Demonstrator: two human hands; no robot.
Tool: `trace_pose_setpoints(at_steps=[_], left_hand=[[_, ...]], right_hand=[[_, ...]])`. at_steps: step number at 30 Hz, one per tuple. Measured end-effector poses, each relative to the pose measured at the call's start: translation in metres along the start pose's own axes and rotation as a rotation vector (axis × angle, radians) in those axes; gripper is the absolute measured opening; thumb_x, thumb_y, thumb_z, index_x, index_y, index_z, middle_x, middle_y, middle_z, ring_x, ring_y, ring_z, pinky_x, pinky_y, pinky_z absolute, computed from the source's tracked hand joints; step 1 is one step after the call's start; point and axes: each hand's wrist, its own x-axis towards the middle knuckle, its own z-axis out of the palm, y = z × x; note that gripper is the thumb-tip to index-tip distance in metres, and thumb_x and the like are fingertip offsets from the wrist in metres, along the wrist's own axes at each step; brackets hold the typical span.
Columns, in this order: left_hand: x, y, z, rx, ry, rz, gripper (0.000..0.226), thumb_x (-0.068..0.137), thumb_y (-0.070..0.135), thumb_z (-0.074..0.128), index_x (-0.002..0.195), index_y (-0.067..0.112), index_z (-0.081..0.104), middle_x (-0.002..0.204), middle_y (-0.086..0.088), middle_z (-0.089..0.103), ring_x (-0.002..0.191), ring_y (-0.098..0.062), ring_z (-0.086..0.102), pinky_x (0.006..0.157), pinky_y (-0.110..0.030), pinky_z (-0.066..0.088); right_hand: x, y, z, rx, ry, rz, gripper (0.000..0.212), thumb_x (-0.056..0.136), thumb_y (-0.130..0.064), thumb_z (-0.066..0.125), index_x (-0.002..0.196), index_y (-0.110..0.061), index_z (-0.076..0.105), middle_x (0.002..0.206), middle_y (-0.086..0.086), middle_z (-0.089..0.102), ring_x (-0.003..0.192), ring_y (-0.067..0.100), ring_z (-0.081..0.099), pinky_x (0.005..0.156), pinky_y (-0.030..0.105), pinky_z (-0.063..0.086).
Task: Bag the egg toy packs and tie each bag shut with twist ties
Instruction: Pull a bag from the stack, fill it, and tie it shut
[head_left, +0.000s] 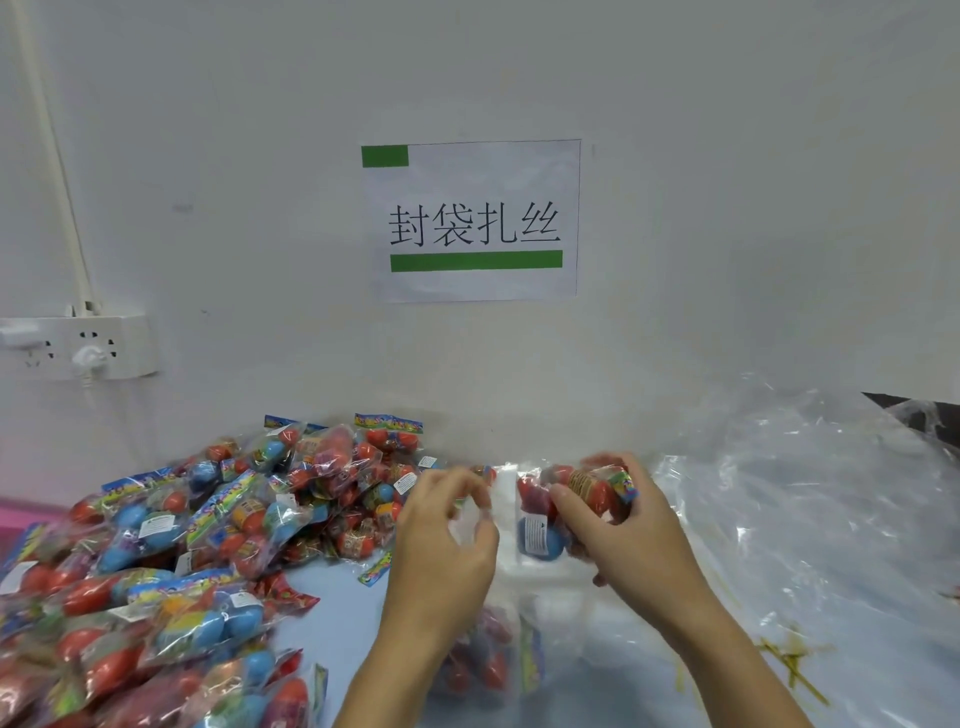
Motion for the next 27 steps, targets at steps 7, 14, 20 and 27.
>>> trace_pose_setpoints(at_steps=[7,14,20,27], left_hand=[[0.005,-0.008,0.002,-0.169,0.143,-0.264,0.024,0.093,0.015,0.061,0.074,0.011,0.048,0.074,-0.004,0.049,0.06,-0.013,0.04,0.052,-0.016,0.035],[-0.004,0.007,0.009,0.037,-0.068,-0.114,0.019,0.086,0.022,0.069,0.074,0.026,0.055,0.094,0.007,0.05,0.101,-0.011,0.042,0.09,-0.026,0.035],[-0.004,0.012,0.006,0.035,-0.037,0.018,0.01,0.091,0.02,0.066,0.087,0.026,0.059,0.071,0.011,0.051,0.068,-0.006,0.047,0.062,-0.017,0.035],[-0.004,0.017,0.005,0.045,-0.059,0.207,0.012,0.09,0.004,0.064,0.089,0.015,0.07,0.085,0.009,0.064,0.083,-0.005,0.057,0.074,-0.016,0.043]], right_hand=[[-0.006,-0.007,-0.007,-0.041,-0.394,-0.065,0.028,0.077,-0.019,0.085,0.093,-0.034,0.067,0.081,-0.014,0.071,0.062,0.001,0.068,0.045,0.013,0.047],[-0.002,0.01,0.011,-0.268,-0.097,0.065,0.018,0.07,-0.04,0.073,0.082,-0.033,0.061,0.069,-0.009,0.07,0.063,0.015,0.068,0.049,0.027,0.052],[-0.002,0.001,0.021,0.146,-0.037,0.283,0.021,0.077,-0.034,0.076,0.089,-0.018,0.068,0.078,0.006,0.074,0.06,0.028,0.07,0.045,0.026,0.05],[-0.007,-0.005,0.024,0.264,-0.332,0.401,0.015,0.086,-0.028,0.065,0.077,-0.02,0.073,0.069,0.003,0.065,0.056,0.016,0.059,0.048,0.023,0.045]])
